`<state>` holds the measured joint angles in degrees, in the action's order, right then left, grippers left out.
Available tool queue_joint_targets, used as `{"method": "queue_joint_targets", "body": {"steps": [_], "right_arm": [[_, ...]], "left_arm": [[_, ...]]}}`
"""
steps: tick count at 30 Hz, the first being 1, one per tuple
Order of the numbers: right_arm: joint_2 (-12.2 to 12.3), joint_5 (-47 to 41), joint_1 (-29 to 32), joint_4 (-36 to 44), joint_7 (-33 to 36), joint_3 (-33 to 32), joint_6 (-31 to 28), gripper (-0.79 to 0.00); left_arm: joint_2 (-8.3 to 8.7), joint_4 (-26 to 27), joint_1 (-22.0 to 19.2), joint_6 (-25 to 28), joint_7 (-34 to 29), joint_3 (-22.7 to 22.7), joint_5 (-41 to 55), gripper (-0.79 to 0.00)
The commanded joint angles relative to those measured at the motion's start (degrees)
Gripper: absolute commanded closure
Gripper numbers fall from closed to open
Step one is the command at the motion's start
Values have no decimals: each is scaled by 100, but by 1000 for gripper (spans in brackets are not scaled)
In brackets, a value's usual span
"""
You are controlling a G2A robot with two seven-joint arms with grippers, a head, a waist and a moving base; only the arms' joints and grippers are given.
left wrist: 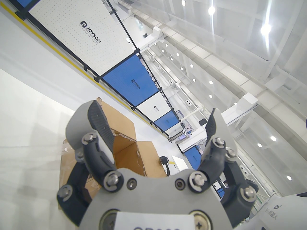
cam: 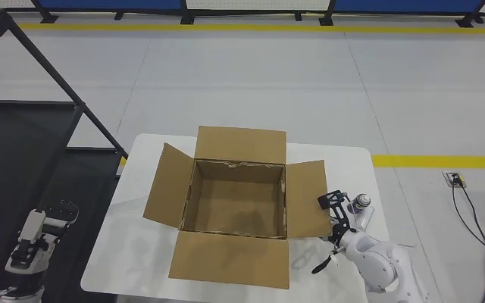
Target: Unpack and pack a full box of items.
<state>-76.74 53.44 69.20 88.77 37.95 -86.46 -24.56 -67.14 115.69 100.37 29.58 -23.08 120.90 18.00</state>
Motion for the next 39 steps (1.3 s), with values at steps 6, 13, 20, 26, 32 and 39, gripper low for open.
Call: {"method": "queue_joint_targets", "body": {"steps": [6,13,20,26,32,39], "right_arm": [[35,-231,-269,-483,-96,163,-293,-785],[90,-182,-295,-541,-343,143,-264,-785],[209,204,426,504,-614,-425,273,-785],[281,596,1135,1453,-387,-796,697,-785],[281,596,1135,1453,-387,-796,697,-785],[300,897,1129,1453,-409,-778,742,-785]], "left_arm": [[0,0,0,0,0,0,0,-785],[0,0,0,0,0,0,0,-785],[0,0,0,0,0,0,0,-785],[0,0,0,0,0,0,0,-785],[0,0,0,0,0,0,0,-785],[0,0,0,0,0,0,0,-785]]}}
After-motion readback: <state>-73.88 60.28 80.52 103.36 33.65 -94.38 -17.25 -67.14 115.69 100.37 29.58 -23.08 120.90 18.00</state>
